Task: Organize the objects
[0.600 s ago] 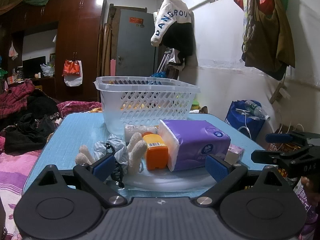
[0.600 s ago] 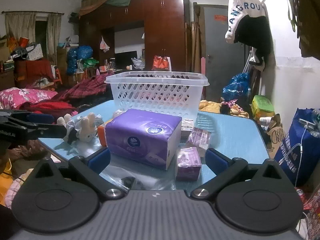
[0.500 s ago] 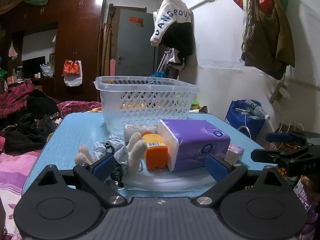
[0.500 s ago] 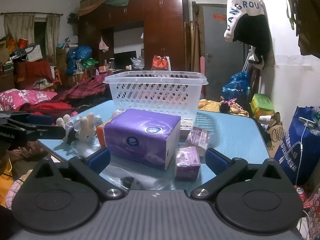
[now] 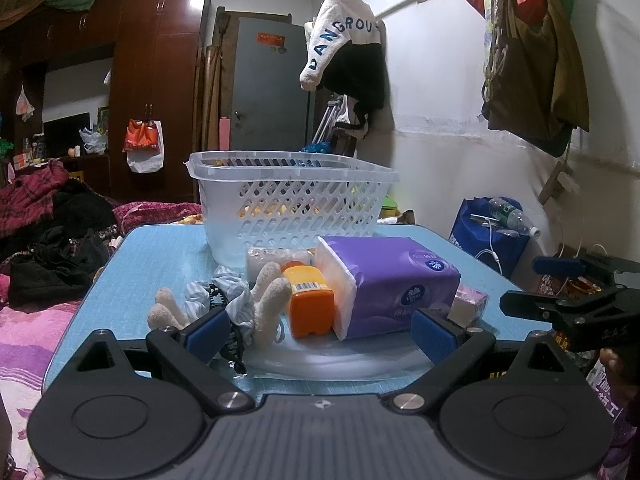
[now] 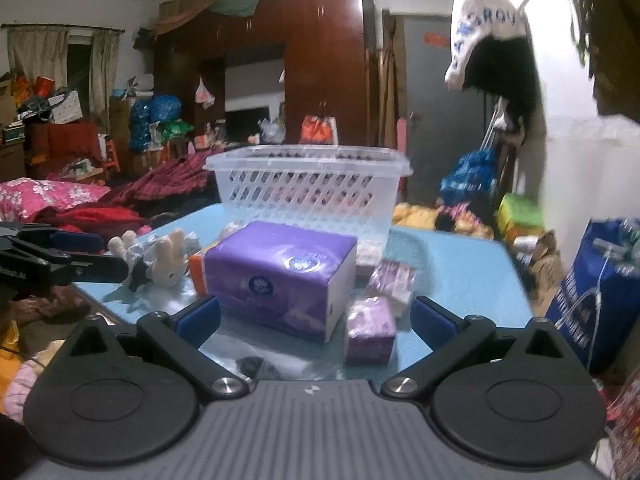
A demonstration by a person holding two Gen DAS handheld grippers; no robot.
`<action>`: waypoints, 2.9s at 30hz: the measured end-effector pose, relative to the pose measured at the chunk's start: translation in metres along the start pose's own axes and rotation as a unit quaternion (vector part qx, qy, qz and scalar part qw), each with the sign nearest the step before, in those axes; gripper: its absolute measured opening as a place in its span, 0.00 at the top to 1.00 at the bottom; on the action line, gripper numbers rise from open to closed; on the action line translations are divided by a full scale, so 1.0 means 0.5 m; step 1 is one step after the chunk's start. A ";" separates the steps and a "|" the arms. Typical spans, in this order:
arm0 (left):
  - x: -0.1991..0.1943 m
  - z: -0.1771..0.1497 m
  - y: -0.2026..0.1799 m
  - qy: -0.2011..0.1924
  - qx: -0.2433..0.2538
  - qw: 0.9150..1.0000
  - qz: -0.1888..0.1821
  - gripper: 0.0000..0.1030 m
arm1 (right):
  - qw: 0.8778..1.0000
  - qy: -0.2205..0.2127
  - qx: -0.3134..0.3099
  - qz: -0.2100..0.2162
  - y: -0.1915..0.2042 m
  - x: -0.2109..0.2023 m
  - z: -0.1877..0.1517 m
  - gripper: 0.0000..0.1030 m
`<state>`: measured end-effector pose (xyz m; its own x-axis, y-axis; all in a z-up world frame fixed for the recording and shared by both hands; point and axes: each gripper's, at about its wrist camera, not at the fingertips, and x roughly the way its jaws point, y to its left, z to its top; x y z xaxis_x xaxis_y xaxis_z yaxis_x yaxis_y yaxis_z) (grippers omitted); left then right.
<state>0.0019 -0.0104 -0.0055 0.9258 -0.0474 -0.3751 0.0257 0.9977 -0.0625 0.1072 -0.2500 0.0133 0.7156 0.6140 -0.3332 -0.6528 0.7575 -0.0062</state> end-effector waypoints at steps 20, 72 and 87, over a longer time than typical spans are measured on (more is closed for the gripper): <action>0.006 -0.003 0.003 0.006 -0.002 1.000 0.001 0.04 | 1.000 0.000 -0.008 0.008 0.000 0.003 -0.001 0.00; 0.113 -0.007 -0.036 -0.064 0.085 0.992 -0.068 0.25 | 0.998 -0.009 0.017 0.055 -0.046 0.087 -0.022 0.19; 0.171 -0.028 -0.046 -0.046 0.154 0.984 -0.073 0.50 | 0.992 0.018 -0.023 0.120 -0.042 0.130 -0.031 0.38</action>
<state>0.0750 -0.0381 -0.0488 0.9336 -0.2010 -0.2965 0.2612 0.9484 0.1797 0.1635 -0.2291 -0.0227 0.5292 0.7662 -0.3645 -0.8146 0.5790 0.0343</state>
